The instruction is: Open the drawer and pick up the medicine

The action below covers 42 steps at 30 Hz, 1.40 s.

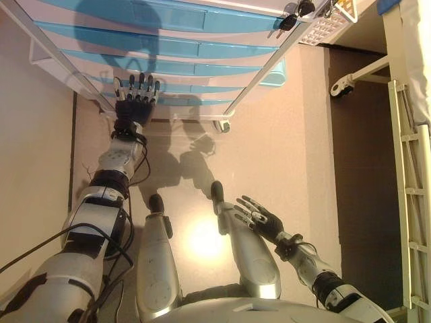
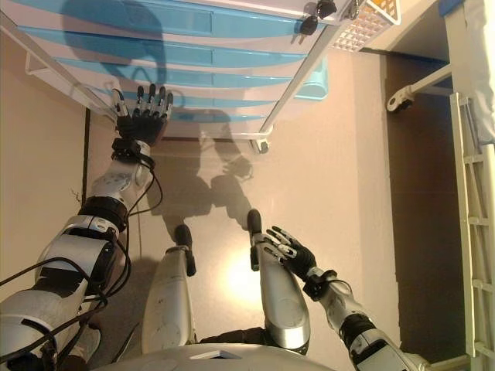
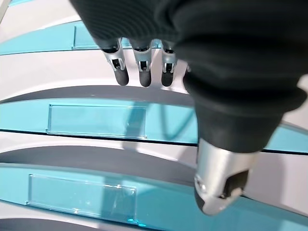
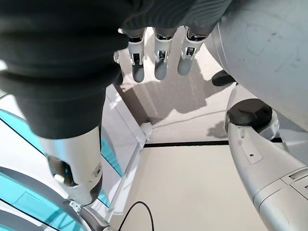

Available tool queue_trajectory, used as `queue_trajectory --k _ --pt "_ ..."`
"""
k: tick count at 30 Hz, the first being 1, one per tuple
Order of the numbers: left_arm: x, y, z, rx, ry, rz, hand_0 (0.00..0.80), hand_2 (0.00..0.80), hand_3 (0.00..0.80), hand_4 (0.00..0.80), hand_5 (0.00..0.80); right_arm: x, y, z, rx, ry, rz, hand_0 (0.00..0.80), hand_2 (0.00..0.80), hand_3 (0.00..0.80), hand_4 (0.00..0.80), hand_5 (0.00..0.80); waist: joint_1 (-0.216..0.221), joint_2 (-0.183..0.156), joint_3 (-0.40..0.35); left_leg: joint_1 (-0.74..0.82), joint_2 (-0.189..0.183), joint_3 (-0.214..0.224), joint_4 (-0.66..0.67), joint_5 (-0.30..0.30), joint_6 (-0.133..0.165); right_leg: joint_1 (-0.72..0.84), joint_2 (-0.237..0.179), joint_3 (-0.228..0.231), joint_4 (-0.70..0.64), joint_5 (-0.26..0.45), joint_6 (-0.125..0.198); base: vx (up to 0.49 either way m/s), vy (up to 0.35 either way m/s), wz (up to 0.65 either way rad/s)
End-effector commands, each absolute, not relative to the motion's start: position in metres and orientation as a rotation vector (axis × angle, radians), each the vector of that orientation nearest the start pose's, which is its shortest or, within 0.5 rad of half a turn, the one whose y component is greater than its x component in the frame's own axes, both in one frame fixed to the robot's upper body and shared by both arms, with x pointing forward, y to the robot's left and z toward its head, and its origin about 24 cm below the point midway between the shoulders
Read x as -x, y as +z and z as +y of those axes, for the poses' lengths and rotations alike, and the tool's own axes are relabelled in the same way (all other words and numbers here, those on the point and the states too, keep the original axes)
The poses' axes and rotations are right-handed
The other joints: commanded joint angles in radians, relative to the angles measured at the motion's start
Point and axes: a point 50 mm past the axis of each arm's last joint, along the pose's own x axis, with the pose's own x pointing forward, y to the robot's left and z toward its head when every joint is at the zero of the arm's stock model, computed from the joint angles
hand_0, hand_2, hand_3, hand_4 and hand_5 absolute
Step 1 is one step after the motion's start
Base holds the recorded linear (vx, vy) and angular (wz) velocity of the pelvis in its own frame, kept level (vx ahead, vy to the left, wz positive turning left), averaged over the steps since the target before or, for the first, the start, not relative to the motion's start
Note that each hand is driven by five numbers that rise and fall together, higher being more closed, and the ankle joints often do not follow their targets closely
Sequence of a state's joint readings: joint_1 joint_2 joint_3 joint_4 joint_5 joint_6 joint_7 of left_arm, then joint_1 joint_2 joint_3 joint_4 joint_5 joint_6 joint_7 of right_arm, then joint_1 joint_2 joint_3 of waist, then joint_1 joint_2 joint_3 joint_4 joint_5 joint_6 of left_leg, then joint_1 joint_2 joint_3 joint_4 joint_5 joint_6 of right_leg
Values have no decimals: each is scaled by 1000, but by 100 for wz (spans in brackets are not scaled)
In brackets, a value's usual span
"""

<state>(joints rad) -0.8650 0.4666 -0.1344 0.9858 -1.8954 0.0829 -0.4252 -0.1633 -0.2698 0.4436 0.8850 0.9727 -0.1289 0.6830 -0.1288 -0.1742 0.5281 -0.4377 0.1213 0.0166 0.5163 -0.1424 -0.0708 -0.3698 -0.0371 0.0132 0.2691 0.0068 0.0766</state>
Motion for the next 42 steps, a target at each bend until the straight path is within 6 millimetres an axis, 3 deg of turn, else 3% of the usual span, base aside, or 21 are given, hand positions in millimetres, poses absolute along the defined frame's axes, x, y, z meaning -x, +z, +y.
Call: queue_trajectory --k 1,8,9,10,15,24,25,26,27,35,42 --pt "-396 231 212 1318 -539 -450 0 0 0 0 0 -159 -111 -151 -661 565 676 0 0 0 0 0 -6 1 -8 -10 -40 51 -37 9 47 6 14 -24 -22 39 14 0 0 0" --pt "-391 259 201 1272 -659 -540 0 0 0 0 0 -160 -111 -152 -669 559 673 0 0 0 0 0 0 2 -8 2 -39 51 -57 18 42 18 10 -35 -39 46 11 14 -6 3" --pt "-390 262 199 1271 -677 -547 0 0 0 0 0 -160 -110 -152 -671 557 673 0 0 0 0 0 3 7 -8 18 -39 39 -57 -10 38 33 14 -33 -37 27 16 0 0 0" --pt "-389 268 196 1266 -700 -559 0 0 0 0 0 -161 -110 -152 -672 556 669 0 0 0 0 0 2 0 -8 1 -42 49 -60 21 41 21 8 -37 -46 51 10 0 0 0" --pt "-380 285 182 1218 -809 -615 0 0 0 0 0 -161 -110 -155 -674 551 663 0 0 0 0 0 8 1 -8 2 -45 45 -69 25 38 23 4 -45 -52 56 9 -22 -13 2" --pt "-358 299 148 1159 -962 -699 0 0 0 0 0 -164 -107 -157 -674 535 650 0 0 0 0 0 29 12 -8 12 -60 33 -100 43 34 31 -7 -66 -65 62 6 -1 2 3" --pt "-356 299 146 1144 -966 -714 402 402 402 402 402 -164 -107 -158 -675 531 647 0 0 0 0 0 31 14 -8 11 -61 32 -101 45 33 31 -9 -68 -65 62 6 -13 2 -4" --pt "-354 299 145 1142 -971 -724 687 687 687 687 687 -164 -107 -158 -675 528 647 0 0 0 0 0 33 15 -8 12 -62 32 -102 45 33 32 -9 -70 -65 62 5 0 0 0" --pt "-353 298 144 1149 -979 -732 800 800 800 800 800 -166 -107 -159 -676 522 648 0 0 0 0 0 36 16 -8 14 -65 30 -106 48 32 33 -11 -73 -66 63 5 0 0 0" --pt "-359 280 151 1192 -901 -677 800 800 800 800 800 -169 -107 -161 -668 516 646 0 0 0 0 0 48 19 -8 24 -68 27 -120 60 28 38 -16 -84 -62 60 3 0 0 0" --pt "-365 250 166 1235 -854 -625 800 800 800 800 800 -170 -106 -164 -649 517 646 0 0 0 0 0 59 26 -8 41 -67 21 -140 76 21 48 -17 -96 -57 53 1 -5 2 4"
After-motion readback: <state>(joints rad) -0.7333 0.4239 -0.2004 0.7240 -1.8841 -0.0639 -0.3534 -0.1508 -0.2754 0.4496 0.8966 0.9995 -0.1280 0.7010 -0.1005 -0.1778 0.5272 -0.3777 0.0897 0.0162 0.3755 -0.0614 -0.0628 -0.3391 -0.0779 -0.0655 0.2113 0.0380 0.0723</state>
